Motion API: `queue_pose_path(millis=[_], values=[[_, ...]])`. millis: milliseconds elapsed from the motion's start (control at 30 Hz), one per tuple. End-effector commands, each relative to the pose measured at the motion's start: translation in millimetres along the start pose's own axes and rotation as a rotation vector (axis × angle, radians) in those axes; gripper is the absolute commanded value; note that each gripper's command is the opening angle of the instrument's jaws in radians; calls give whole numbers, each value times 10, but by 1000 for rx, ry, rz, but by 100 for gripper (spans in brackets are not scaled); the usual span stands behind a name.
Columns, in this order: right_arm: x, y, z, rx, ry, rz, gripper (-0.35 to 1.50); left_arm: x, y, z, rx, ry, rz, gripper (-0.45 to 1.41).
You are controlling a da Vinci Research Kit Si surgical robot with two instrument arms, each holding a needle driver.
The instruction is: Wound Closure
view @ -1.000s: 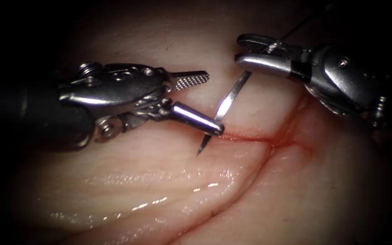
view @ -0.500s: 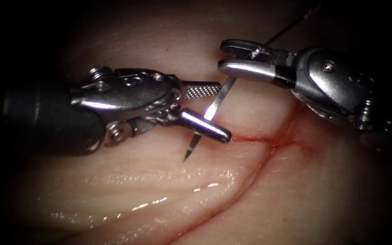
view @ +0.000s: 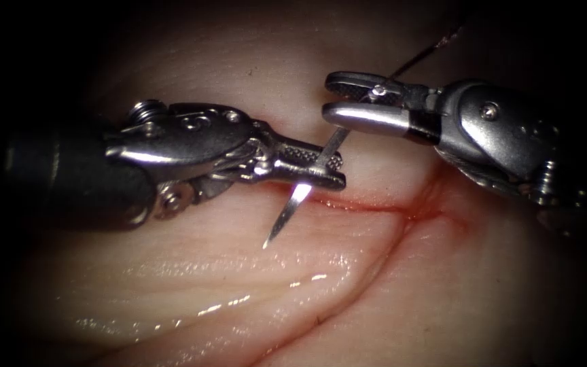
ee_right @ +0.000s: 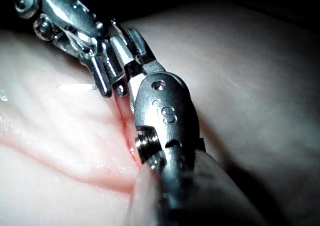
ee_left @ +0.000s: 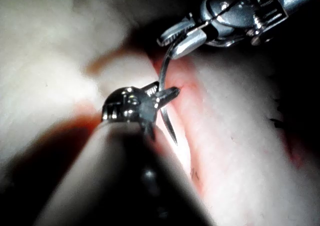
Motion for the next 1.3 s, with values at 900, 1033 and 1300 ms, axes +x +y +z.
queue_pose_path(millis=[900,1033,1300], values=[[-2,2,-5,-77,-67,39,91,18,-9,0,89,114,-21,-45],[-2,8,-8,-126,-87,71,118,21,-8,-2,99,142,-11,-45],[0,11,-9,-258,-122,105,118,19,-8,-3,138,152,8,-45]])
